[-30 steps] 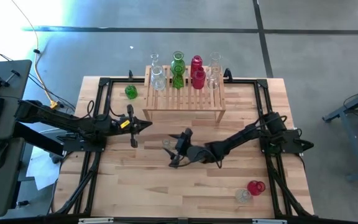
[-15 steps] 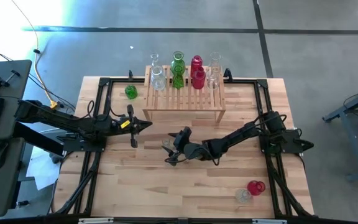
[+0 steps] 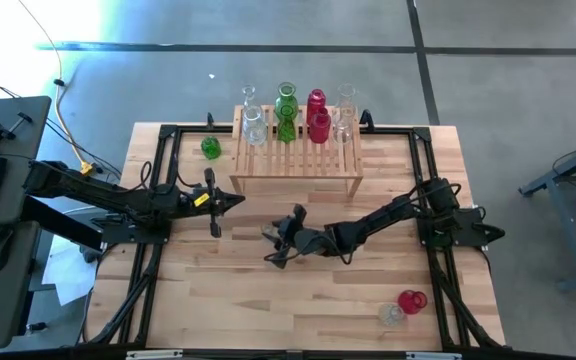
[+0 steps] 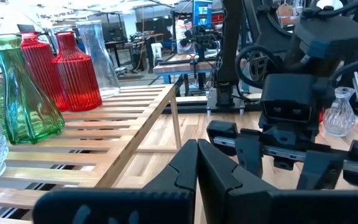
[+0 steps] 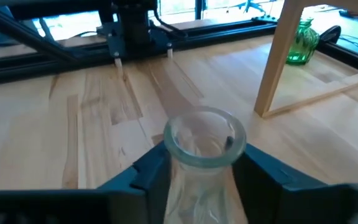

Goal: Sort vases onto shelf
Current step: Put the transparent vase on the shelf aligned with the other transparent vases

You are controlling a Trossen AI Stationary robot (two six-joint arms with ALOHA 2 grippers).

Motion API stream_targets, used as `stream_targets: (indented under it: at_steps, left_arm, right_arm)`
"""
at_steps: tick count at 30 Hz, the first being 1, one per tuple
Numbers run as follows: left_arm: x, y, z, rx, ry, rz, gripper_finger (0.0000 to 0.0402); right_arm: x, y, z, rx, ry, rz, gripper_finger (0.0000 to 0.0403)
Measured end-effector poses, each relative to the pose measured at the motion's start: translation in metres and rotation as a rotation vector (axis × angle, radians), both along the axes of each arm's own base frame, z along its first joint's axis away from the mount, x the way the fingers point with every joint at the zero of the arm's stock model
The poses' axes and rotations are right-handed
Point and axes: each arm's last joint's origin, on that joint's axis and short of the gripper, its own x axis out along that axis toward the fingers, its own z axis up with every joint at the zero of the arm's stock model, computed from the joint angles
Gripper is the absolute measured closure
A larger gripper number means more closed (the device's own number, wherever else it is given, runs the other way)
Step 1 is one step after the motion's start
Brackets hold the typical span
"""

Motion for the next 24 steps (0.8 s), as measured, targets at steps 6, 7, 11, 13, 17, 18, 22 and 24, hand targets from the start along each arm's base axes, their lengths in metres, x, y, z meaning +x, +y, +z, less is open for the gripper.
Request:
stream_targets:
  at_steps: [6, 7, 11, 13, 17, 18, 22, 24]
  left_arm:
    - [0.000, 0.000, 0.000, -0.007, -0.002, 0.000, 0.0402]
    - [0.000, 0.000, 0.000, -0.008, -0.002, 0.000, 0.0402]
    - [0.000, 0.000, 0.000, -0.008, -0.002, 0.000, 0.0402]
    - [0.000, 0.000, 0.000, -0.008, -0.002, -0.001, 0.0402]
    - [0.000, 0.000, 0.000, -0.008, -0.002, 0.000, 0.0402]
    - [0.000, 0.000, 0.000, -0.008, -0.002, -0.001, 0.0402]
    - [0.000, 0.000, 0.000, -0.010, -0.001, 0.000, 0.0402]
    - [0.000, 0.000, 0.000, -0.009, -0.001, 0.000, 0.0402]
  right_arm:
    - [0.000, 0.000, 0.000, -0.009, 0.007, 0.008, 0.0322]
    - [0.000, 0.000, 0.000, -0.015, 0.006, 0.011, 0.0327]
    - [0.000, 0.003, 0.001, -0.035, 0.005, 0.022, 0.0327]
    - [-0.001, 0.005, 0.001, -0.042, 0.005, 0.030, 0.0319]
    - [-0.005, 0.011, 0.012, -0.067, -0.009, 0.032, 0.0316]
    - [-0.006, 0.013, 0.016, -0.076, -0.016, 0.029, 0.0317]
    - [-0.013, 0.020, 0.032, -0.116, -0.028, 0.016, 0.0322]
    - [-0.016, 0.023, 0.040, -0.117, -0.041, 0.020, 0.0322]
